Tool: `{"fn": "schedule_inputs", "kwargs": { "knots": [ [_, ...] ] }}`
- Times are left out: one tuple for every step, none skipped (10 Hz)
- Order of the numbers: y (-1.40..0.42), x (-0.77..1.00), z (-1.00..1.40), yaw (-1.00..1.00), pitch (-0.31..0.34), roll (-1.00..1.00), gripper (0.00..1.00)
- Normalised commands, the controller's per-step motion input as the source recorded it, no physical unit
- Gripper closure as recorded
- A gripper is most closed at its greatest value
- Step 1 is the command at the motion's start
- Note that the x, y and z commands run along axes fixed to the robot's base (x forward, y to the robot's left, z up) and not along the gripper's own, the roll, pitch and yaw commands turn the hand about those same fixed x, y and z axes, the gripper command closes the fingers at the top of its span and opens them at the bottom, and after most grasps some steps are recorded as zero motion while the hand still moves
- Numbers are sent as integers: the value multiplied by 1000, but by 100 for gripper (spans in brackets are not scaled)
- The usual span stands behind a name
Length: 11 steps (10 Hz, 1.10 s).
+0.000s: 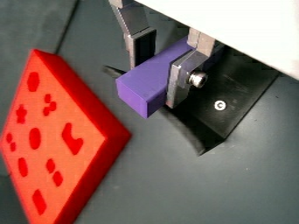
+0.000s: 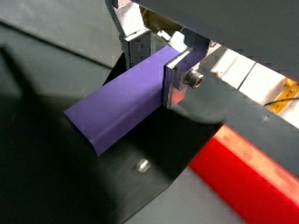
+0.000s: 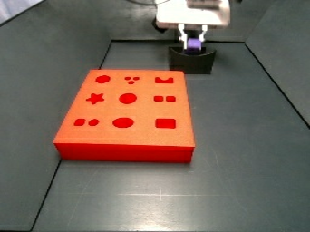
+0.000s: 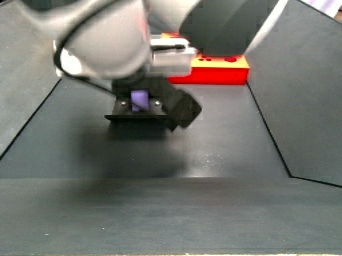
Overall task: Pick up the rectangle object. Move up. Place the rectangle object on the fixture. Regrasp the rectangle object. Move to above the board. Insert the rectangle object.
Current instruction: Place the rectangle object on the fixture, then regrasp the rectangle object.
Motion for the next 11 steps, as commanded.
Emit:
{"fn": "schedule_inputs", "kwargs": {
  "knots": [
    [69,100,-370,-145,-30,-149,100],
    [61,77,-244,-122,-45,-137,100],
    [74,63,-212,-89,-60,-115,100],
    [73,63,-212,-74,-60,-115,100],
    [72,62,-211,-47,-60,-115,100],
    [-500,0,-167,0,0,0,100],
    [0,0,0,0,0,0,0],
    [0,0,1000,-32,-48,49,0],
    [0,-6,1000,-26,-43,48,0],
    [2,-29,1000,0,-31,46,0],
    [3,-37,1000,14,-17,44,0]
  ]
}}
